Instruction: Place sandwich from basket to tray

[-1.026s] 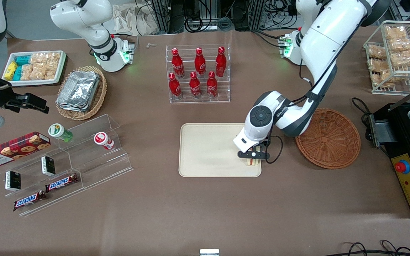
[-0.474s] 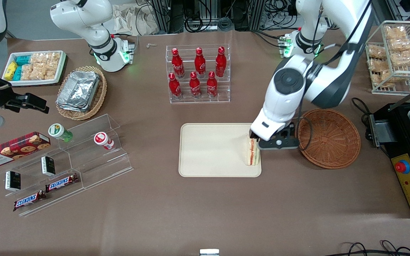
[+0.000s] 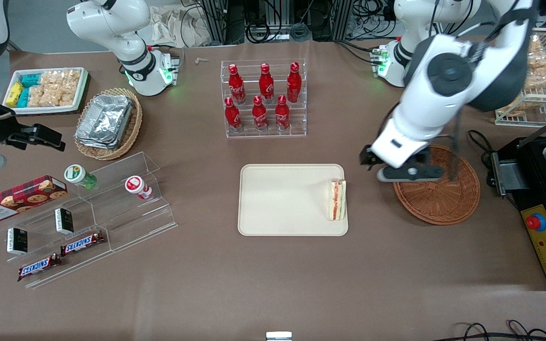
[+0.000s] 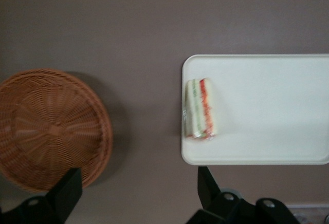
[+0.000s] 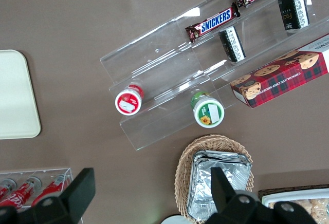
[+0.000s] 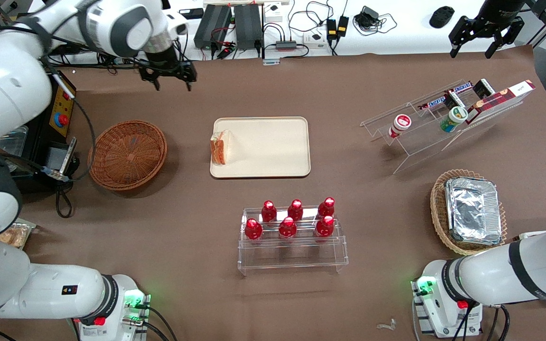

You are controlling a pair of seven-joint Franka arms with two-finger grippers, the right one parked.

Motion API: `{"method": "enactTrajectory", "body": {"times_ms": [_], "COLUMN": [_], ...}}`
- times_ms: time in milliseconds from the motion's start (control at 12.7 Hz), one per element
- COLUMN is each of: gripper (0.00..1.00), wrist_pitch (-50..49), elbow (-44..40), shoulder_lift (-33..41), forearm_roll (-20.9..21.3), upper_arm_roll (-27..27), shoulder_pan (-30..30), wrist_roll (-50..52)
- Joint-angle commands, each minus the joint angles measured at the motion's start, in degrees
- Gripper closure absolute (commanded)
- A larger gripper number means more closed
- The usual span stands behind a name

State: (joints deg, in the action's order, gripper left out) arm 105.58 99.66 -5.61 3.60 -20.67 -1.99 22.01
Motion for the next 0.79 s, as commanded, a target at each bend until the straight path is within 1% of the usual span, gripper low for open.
{"method": "enactTrajectory", "body": {"times_ms": [0,158,316,474,711], "gripper": [0.00,0.00,0.00,0.00,0.00], "wrist_pitch": [-3.36,-3.98,-6.08,-6.35,-8.63], "elbow": [0.45,0.45,1.76,3.70,1.77], "shoulder_lift": [4.80,7.36,9.99,11.94,11.06], "forearm_roll": [-3.15,-3.95,-3.95,-3.95,-3.95], "upper_arm_roll": [7.28,11.77,16.08,17.58,17.94], "shoulder_pan": [-1.17,-1.61,-3.54,-3.64,-3.73], "wrist_roll": [-5.48,-6.62,-7.59,-10.48,-11.20]}}
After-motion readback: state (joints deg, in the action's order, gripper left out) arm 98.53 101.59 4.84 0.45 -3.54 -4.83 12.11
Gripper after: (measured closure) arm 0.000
